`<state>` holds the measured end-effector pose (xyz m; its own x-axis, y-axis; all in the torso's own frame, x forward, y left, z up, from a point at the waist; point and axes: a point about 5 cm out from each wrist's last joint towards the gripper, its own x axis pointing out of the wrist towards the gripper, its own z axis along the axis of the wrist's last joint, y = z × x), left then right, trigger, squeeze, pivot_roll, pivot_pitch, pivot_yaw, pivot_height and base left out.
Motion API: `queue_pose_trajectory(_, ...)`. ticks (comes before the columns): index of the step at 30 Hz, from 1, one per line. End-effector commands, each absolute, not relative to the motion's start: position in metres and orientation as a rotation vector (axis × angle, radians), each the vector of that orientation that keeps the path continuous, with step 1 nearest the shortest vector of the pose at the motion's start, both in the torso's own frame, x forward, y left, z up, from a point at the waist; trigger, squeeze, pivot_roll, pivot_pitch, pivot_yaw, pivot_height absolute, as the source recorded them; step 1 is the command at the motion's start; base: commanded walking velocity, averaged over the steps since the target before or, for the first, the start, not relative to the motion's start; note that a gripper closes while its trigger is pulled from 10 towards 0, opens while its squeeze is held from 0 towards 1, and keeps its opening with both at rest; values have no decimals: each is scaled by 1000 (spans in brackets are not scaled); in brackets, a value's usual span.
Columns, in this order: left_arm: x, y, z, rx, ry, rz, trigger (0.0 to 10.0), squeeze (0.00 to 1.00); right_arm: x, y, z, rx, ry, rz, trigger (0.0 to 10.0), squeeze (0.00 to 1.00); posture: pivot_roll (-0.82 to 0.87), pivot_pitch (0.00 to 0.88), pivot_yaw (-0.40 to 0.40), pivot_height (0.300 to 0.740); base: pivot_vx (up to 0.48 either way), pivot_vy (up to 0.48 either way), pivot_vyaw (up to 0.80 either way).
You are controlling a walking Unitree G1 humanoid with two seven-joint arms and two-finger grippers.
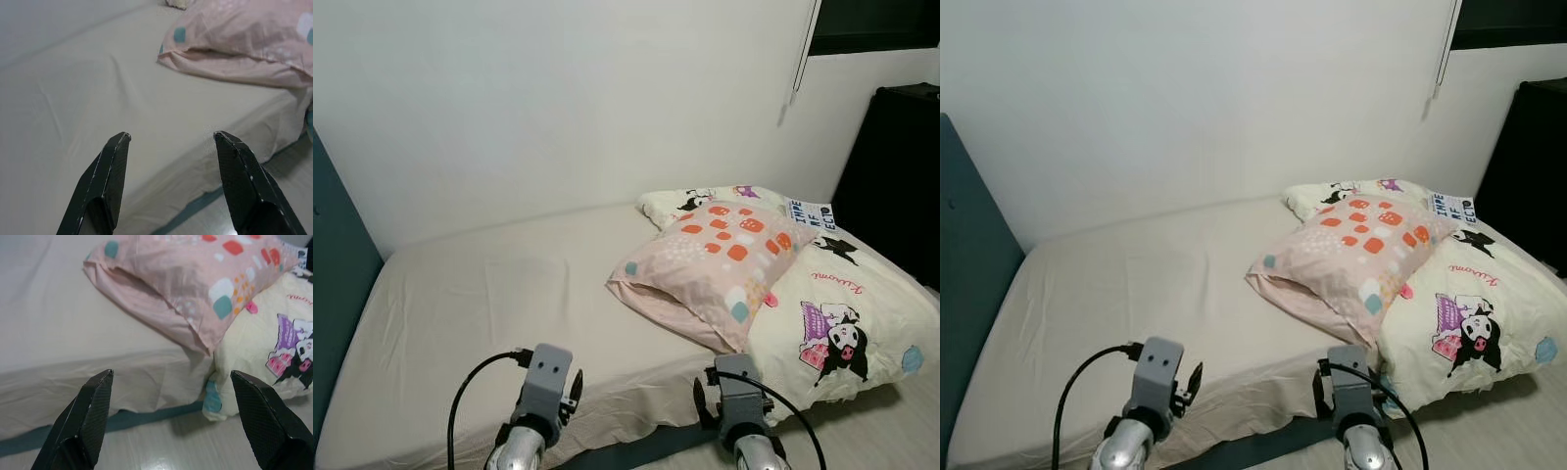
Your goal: Clean up the room
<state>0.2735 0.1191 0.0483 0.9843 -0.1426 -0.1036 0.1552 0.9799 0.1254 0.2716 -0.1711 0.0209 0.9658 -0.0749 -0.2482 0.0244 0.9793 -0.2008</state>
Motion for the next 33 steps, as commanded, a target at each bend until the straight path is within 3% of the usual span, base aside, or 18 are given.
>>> queue_pose_trajectory(1, 272, 122, 45, 137, 104, -143, 10000, 0, 272, -173, 23, -193, 245, -71, 10000, 0, -66, 7, 15, 740, 0, 0, 0)
queue_pose_trajectory(22, 275, 119, 45, 122, 109, -122, 10000, 0, 271, -172, 27, -121, 238, -89, 10000, 0, -69, 47, 10, 740, 0, 0, 0)
queue_pose_trajectory(33, 274, 123, 45, 130, 113, -114, 10000, 0, 272, -169, 23, -171, 251, -116, 10000, 0, -54, 49, 20, 740, 0, 0, 0)
